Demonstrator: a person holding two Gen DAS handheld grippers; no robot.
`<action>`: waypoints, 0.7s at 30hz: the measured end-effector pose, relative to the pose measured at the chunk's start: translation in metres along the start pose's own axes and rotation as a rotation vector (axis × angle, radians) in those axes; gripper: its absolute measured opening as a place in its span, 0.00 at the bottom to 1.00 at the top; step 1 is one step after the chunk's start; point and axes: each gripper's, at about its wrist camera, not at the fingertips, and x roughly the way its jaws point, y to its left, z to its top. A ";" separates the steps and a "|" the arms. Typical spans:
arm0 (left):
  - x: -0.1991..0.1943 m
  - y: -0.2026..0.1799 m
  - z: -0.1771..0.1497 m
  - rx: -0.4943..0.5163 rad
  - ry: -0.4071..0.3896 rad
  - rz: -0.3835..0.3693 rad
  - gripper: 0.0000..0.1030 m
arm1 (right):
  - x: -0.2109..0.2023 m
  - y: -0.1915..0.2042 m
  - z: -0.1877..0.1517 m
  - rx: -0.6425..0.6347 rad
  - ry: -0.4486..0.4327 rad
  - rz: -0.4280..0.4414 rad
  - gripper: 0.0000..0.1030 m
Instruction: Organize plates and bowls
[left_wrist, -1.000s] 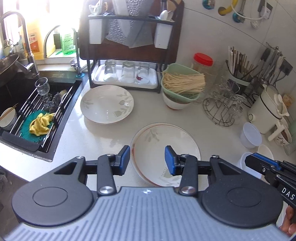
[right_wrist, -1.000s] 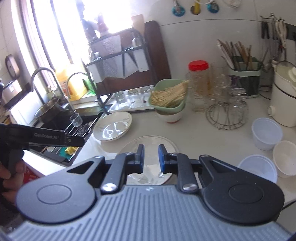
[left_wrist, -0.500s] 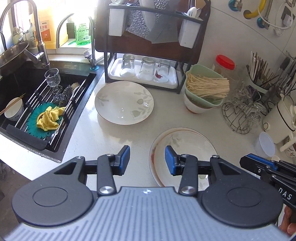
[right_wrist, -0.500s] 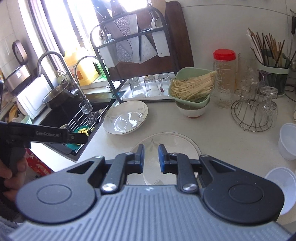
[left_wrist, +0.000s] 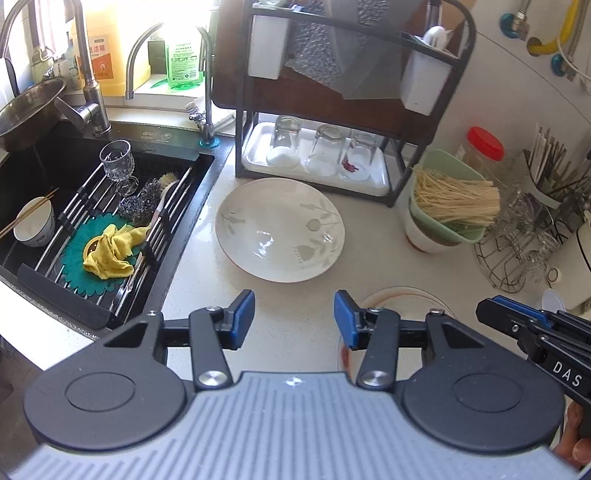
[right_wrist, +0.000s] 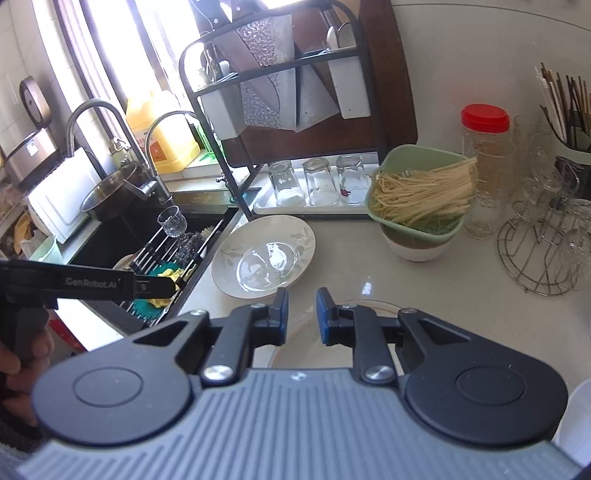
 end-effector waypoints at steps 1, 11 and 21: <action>0.003 0.004 0.003 -0.002 0.003 0.000 0.53 | 0.004 0.002 0.002 -0.004 0.003 0.000 0.20; 0.045 0.036 0.034 -0.018 0.040 -0.007 0.59 | 0.041 0.023 0.025 -0.054 0.015 -0.052 0.29; 0.101 0.072 0.059 -0.029 0.097 -0.037 0.60 | 0.105 0.019 0.041 0.011 0.065 -0.108 0.55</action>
